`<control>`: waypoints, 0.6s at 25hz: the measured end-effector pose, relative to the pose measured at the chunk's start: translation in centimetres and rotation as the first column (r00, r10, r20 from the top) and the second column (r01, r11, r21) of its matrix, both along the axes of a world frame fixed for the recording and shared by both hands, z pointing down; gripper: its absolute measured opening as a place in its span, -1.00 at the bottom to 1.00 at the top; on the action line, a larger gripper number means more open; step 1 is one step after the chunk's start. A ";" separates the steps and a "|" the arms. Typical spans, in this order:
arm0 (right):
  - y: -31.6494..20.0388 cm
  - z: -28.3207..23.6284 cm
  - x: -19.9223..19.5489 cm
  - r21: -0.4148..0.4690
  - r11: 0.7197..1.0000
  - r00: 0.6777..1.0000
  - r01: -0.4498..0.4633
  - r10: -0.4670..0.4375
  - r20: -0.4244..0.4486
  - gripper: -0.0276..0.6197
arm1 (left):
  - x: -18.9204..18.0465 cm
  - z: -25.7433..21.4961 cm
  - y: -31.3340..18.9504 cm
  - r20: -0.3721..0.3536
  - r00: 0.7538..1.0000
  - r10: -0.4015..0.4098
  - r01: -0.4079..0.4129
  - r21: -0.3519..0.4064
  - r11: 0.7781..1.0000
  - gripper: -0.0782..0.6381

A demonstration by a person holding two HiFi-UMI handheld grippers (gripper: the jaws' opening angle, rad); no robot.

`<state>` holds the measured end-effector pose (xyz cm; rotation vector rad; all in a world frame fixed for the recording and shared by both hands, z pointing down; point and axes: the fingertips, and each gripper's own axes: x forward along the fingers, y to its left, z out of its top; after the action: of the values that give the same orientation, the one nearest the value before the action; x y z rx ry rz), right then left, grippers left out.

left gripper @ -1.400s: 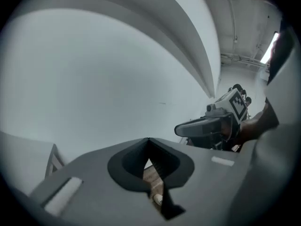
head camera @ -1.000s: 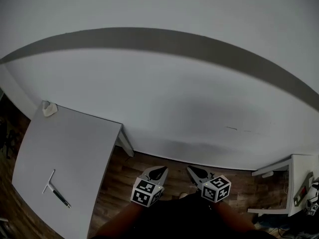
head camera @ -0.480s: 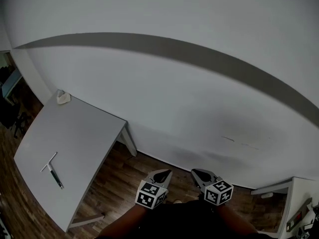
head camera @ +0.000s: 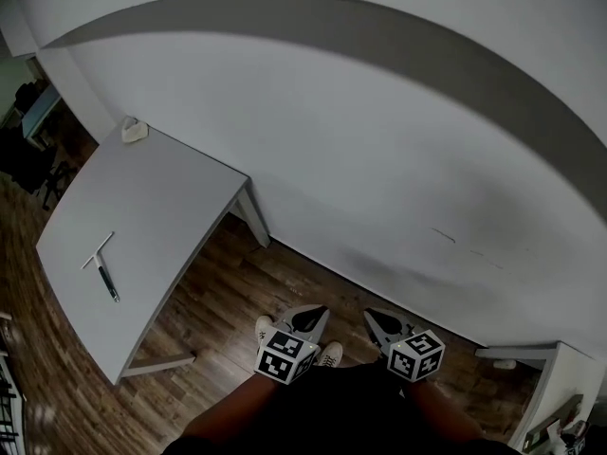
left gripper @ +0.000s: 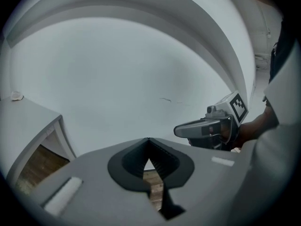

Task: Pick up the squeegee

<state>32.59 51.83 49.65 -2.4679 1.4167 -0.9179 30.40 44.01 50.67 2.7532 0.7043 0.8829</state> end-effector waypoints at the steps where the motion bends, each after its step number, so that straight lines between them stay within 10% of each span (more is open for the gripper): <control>1: -0.1 0.2 -0.2 0.007 1.000 1.000 0.006 -0.006 0.012 -0.90 | -0.3 0.0 -0.2 0.009 1.000 -0.012 0.012 0.007 1.000 -0.76; 15: -7.5 1.9 -3.7 0.075 0.982 0.981 0.175 -0.181 0.071 -0.90 | -5.0 0.0 -6.4 0.058 0.984 -0.169 0.164 0.072 0.984 -0.76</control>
<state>28.89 44.36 51.58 -2.2596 1.6341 -0.9707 25.38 37.57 50.71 2.7778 0.4332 0.9688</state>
